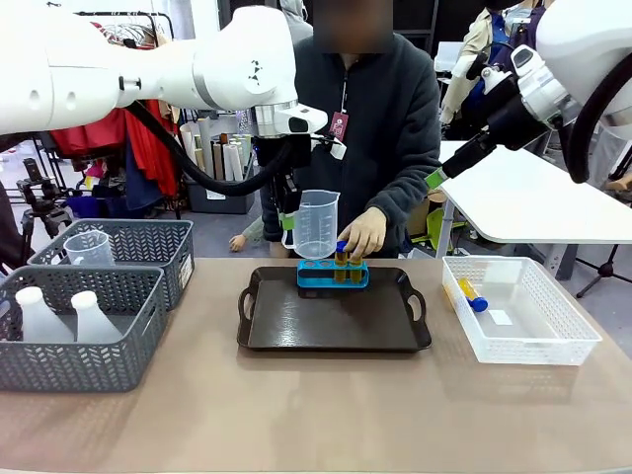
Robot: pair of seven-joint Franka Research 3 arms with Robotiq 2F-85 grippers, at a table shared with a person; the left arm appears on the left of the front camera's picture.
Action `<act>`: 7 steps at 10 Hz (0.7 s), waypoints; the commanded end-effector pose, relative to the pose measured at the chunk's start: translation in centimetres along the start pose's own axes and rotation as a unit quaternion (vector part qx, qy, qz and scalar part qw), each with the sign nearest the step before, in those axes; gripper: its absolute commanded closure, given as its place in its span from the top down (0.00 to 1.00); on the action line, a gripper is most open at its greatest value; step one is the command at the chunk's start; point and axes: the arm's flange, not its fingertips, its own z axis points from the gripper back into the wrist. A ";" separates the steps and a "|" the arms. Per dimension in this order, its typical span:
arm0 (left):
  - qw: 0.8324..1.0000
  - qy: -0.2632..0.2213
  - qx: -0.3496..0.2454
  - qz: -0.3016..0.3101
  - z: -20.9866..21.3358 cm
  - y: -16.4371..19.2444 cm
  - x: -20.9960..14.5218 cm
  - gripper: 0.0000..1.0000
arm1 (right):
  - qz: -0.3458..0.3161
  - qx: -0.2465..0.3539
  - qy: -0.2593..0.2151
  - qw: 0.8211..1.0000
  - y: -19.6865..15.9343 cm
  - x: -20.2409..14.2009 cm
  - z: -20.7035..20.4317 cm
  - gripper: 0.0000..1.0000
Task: Prepare the laboratory tools.
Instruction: Pick up one Large Measuring Cup and place it on the Handle tray.
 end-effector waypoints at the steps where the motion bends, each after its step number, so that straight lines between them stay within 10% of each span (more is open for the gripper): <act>1: 1.000 -0.002 0.005 -0.001 0.2 0.0 0.0 0.00 | -0.002 0.007 -0.009 1.000 -0.1 0.0 0.1 1.00; 7: 0.999 -0.009 -0.010 -0.029 -1.9 -0.5 1.8 0.00 | -0.002 0.007 -0.009 1.000 -0.1 0.0 0.1 1.00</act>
